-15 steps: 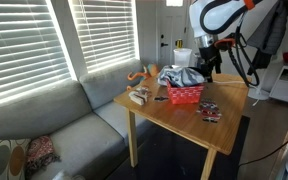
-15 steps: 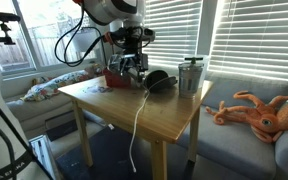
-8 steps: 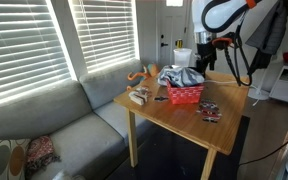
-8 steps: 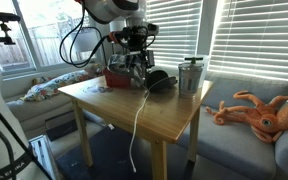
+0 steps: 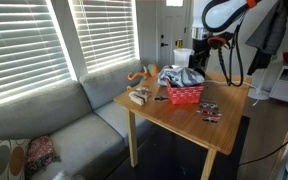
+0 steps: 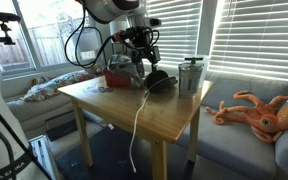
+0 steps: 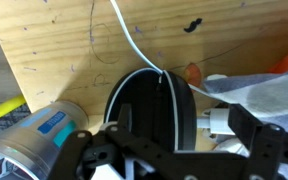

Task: Put the bag on top of the box

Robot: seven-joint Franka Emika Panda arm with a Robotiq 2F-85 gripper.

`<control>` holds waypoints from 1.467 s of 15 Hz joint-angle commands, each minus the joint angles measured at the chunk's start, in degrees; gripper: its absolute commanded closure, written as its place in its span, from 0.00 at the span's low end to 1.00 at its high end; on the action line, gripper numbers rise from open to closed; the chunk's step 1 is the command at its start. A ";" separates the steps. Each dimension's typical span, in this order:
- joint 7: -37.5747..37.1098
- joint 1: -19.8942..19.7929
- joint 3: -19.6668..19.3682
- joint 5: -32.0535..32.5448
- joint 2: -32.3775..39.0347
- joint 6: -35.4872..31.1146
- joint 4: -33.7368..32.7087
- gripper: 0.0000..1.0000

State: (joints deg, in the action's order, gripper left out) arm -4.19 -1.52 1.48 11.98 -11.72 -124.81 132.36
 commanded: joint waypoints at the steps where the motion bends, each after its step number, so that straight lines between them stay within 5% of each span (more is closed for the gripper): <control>1: -0.07 0.07 -0.78 -1.31 0.38 -3.80 0.44 0.29; 9: 0.73 0.02 -1.53 -1.48 5.20 -9.62 -0.13 0.85; 12: 1.23 0.08 -1.68 -1.80 6.62 -10.95 -0.19 0.90; 13: 1.20 0.06 -1.72 -1.78 6.93 -11.13 -0.18 1.00; 22: 1.82 1.14 -0.25 0.74 -1.67 -7.32 3.04 0.99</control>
State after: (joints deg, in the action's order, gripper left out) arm -4.07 -1.23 0.49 12.06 -7.45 -134.03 132.78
